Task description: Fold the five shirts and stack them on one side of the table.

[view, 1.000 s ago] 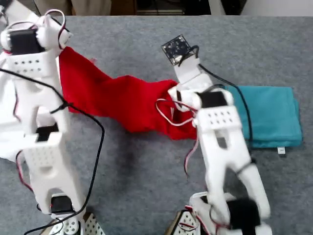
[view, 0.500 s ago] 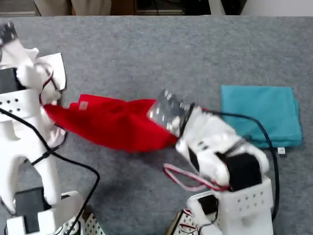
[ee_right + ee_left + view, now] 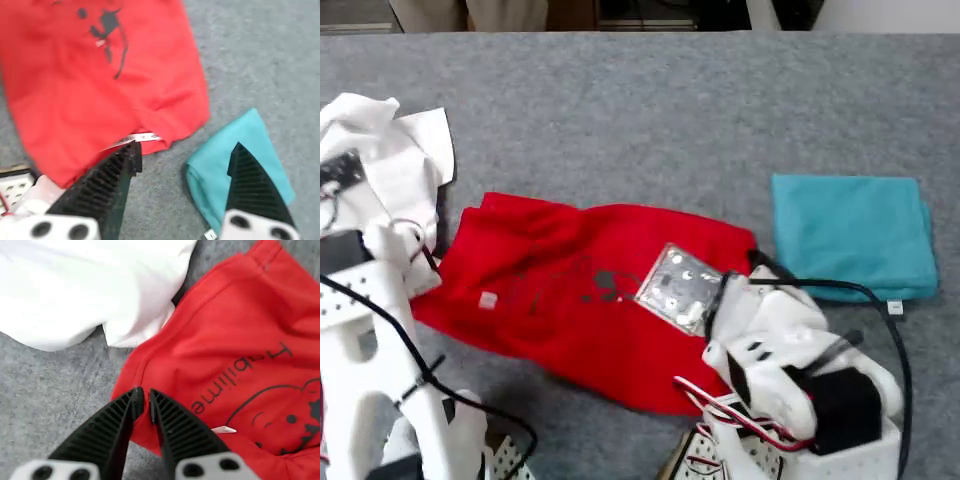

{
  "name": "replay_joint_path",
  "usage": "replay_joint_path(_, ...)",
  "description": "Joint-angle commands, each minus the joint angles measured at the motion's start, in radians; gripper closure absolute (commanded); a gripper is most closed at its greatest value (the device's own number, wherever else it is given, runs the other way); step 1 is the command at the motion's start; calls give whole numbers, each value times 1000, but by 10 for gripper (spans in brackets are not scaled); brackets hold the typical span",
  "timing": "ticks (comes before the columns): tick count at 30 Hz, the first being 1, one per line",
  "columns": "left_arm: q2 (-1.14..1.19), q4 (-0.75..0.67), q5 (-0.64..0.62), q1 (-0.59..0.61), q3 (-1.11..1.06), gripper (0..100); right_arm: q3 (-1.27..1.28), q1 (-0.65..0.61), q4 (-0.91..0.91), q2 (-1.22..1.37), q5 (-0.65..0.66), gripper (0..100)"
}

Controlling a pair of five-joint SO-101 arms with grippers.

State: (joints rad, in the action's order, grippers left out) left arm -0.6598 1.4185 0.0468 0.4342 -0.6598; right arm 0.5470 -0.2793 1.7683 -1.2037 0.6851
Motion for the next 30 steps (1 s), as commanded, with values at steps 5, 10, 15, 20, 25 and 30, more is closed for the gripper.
replay_joint_path(5,-101,-144,77,15,-261,981,-120,48,12,110,-94,753)
replay_joint_path(10,-99,-167,72,15,-296,981,-122,47,12,394,-207,753)
replay_joint_path(15,-105,-173,72,17,-298,981,-119,48,12,588,-224,753)
replay_joint_path(20,-105,-173,72,17,-298,981,-81,47,-5,713,-273,753)
replay_joint_path(25,-105,-173,71,17,-298,981,85,48,-138,809,-333,753)
replay_joint_path(30,-105,-173,71,17,-298,981,168,47,-276,862,-381,753)
